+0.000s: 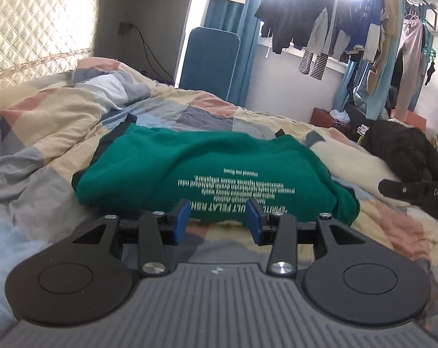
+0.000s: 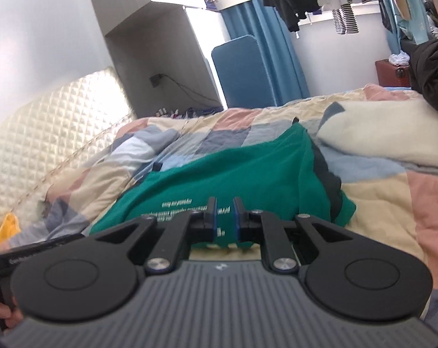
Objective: Fold large clothes
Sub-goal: 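Grasp the folded sweatshirt sides with both grippers and lift it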
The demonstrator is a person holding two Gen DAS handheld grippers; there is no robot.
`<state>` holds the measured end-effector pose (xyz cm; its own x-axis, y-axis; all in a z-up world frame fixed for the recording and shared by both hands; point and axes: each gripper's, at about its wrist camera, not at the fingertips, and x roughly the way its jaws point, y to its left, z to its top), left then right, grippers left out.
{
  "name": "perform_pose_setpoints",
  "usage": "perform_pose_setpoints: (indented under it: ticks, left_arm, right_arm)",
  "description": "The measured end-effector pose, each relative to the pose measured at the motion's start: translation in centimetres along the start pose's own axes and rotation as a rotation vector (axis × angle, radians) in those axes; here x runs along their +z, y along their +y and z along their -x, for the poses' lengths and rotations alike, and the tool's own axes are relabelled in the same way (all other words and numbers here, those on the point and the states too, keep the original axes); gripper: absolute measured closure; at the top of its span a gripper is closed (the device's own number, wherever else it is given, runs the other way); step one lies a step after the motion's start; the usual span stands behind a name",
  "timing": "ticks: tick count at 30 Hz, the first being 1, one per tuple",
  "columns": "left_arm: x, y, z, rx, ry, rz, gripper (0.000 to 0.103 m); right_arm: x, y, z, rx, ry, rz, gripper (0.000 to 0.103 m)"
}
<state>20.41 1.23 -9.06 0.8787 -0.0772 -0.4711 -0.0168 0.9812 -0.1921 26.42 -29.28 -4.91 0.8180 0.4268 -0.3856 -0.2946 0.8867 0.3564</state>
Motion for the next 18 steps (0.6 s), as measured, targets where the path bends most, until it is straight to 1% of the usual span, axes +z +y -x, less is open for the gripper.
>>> perform_pose_setpoints:
  ticks: [2,3,5,8,11,13,14,15,17,18]
  left_arm:
    - [-1.2,0.0,-0.3,-0.003,-0.010,0.011,0.048]
    - [-1.7,0.1,-0.6,-0.011,-0.002,0.033,0.048]
    - [-1.7,0.5,-2.2,-0.032,0.018,0.064,0.044]
    - [-1.6,1.3,-3.9,-0.048,0.023,0.087,0.034]
    - [-1.4,2.4,-5.9,-0.062,0.037,0.129,0.028]
    - [-1.1,3.3,-7.7,-0.069,0.058,0.172,0.026]
    - [-1.1,3.8,-8.4,-0.074,0.068,0.203,0.025]
    - [-1.1,4.4,-9.1,-0.077,0.078,0.235,0.025]
    - [-1.0,5.5,-10.3,-0.063,0.087,0.294,0.023]
    - [-1.0,6.1,-10.7,-0.054,0.092,0.321,0.022]
  right_arm:
    - [-0.6,0.1,0.0,0.007,0.012,-0.007,0.088]
    - [-1.0,0.3,-0.3,0.012,0.028,-0.014,0.088]
    - [-2.0,0.5,-0.8,0.009,0.058,-0.024,0.088]
    - [-3.2,0.5,-1.8,-0.001,0.105,-0.043,0.088]
    - [-3.7,0.4,-3.2,-0.032,0.144,-0.056,0.087]
    - [-3.9,0.1,-3.9,-0.050,0.156,-0.072,0.062]
    - [-4.0,-0.2,-4.3,-0.051,0.152,-0.093,0.037]
    - [-4.1,-0.4,-4.7,-0.052,0.149,-0.115,0.025]
    - [-4.2,-1.0,-5.6,-0.045,0.162,-0.158,0.023]
    - [-4.3,-1.5,-6.1,-0.030,0.168,-0.204,0.020]
